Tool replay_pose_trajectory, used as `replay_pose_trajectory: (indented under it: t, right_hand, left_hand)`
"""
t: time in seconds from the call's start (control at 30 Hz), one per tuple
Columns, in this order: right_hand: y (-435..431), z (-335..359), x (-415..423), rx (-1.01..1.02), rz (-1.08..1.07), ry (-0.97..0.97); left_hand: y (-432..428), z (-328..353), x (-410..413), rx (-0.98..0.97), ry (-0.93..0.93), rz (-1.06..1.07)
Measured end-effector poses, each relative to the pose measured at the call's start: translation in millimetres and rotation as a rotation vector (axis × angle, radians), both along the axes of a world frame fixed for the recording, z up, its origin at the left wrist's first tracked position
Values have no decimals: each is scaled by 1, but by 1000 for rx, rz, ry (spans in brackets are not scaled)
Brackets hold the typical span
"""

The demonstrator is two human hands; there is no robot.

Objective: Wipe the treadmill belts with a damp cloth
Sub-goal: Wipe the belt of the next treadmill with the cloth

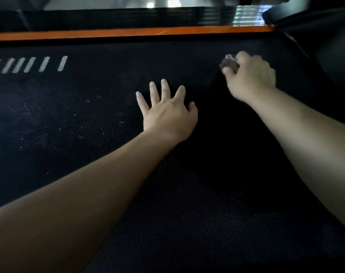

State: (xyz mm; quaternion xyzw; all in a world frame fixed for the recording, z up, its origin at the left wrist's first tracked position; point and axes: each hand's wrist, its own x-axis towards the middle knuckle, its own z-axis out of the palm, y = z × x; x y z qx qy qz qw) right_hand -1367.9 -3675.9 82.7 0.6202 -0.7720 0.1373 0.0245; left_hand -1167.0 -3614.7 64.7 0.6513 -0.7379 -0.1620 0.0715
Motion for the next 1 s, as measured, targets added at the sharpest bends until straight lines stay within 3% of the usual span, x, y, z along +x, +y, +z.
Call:
replay_pose_trajectory:
  t: [0.17, 0.33, 0.5, 0.57, 0.7, 0.87, 1.0]
  right_hand:
    - [12, -9, 17, 10, 363, -13]
    - [-44, 7, -8, -13, -27, -25]
    - [-26, -14, 33, -47, 387, -53]
    - [-41, -12, 19, -48, 335, -39]
    - [-88, -3, -3, -62, -7, -84]
    - [-93, -13, 49, -73, 237, -26]
    - [-109, -11, 36, -83, 261, 7]
  left_hand:
    - [2, -8, -1, -35, -40, -5]
    - [2, -9, -2, -60, -46, -8]
    - [1, -11, -3, -70, -58, -3]
    - [1, -12, -3, -72, -58, -4]
    - [4, -10, -4, -88, -62, -2]
    - [3, -13, -5, -114, -51, 14]
    - [3, -11, -6, -110, -54, 17]
